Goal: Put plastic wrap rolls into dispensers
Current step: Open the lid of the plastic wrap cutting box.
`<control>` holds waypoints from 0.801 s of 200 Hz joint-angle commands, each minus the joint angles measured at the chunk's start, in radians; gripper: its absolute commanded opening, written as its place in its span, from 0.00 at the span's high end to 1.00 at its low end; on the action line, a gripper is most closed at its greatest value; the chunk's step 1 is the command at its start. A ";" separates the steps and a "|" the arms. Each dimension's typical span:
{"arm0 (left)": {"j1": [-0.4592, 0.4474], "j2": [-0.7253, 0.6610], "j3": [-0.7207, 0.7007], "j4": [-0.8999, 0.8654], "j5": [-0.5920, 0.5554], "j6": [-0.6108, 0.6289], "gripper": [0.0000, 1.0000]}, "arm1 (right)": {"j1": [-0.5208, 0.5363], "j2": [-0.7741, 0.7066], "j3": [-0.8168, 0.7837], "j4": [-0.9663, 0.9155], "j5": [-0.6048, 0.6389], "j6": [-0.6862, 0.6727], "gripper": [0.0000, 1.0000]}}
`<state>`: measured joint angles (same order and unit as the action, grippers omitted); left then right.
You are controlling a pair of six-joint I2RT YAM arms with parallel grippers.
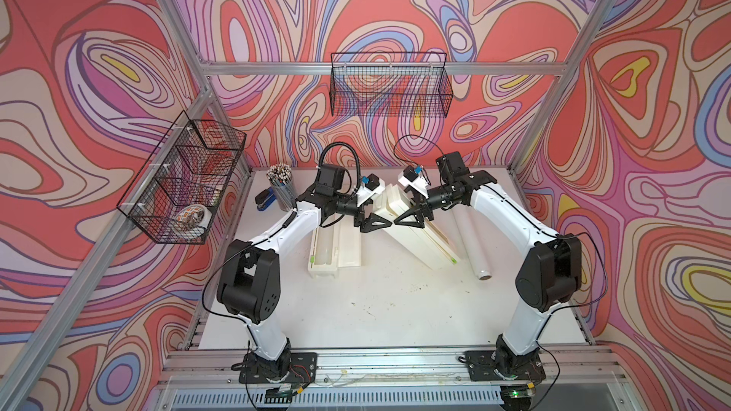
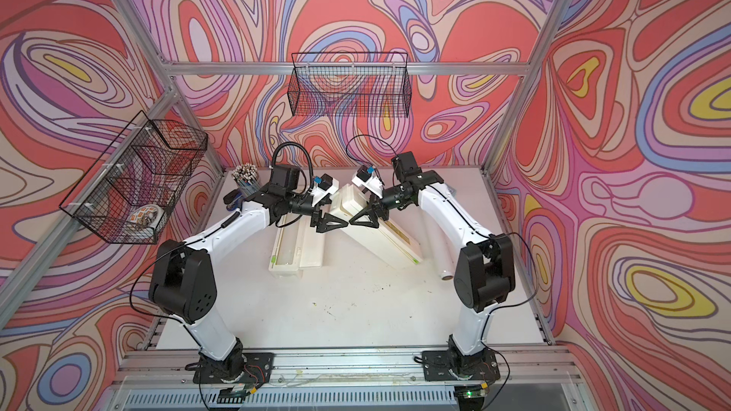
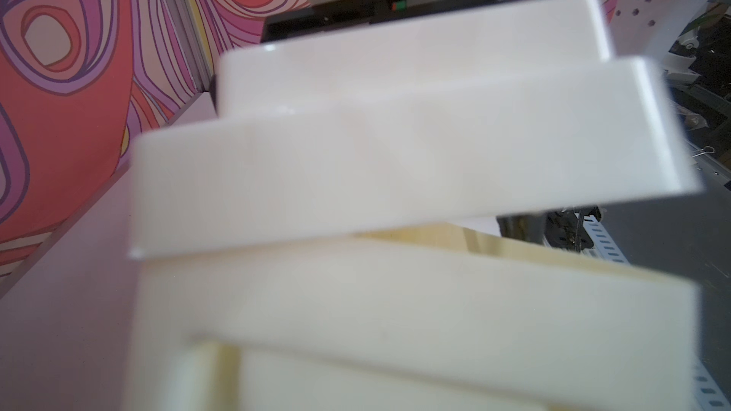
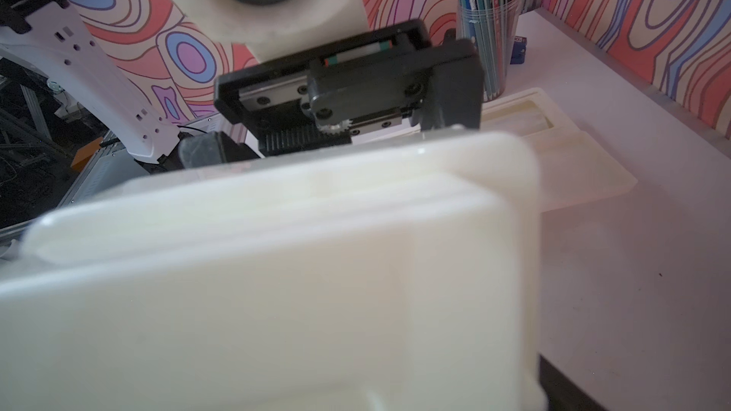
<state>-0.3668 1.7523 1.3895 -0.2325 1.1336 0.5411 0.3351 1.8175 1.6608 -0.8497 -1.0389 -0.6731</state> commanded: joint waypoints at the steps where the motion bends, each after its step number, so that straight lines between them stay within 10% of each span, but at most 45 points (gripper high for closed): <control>1: -0.030 0.022 0.069 0.094 -0.057 0.115 1.00 | 0.068 0.036 0.003 -0.108 -0.103 0.069 0.02; 43: -0.032 0.004 0.042 0.036 -0.084 0.169 1.00 | 0.057 -0.039 -0.076 0.121 -0.069 0.186 0.17; 89: 0.023 -0.047 -0.071 0.060 -0.086 0.133 1.00 | -0.043 -0.154 -0.171 0.350 0.014 0.356 0.76; 160: 0.066 -0.085 -0.175 0.138 -0.116 0.074 1.00 | -0.084 -0.174 -0.183 0.371 0.139 0.407 0.84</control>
<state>-0.3054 1.6825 1.2362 -0.1421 1.0981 0.5987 0.2447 1.6463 1.4483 -0.4683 -0.9562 -0.3176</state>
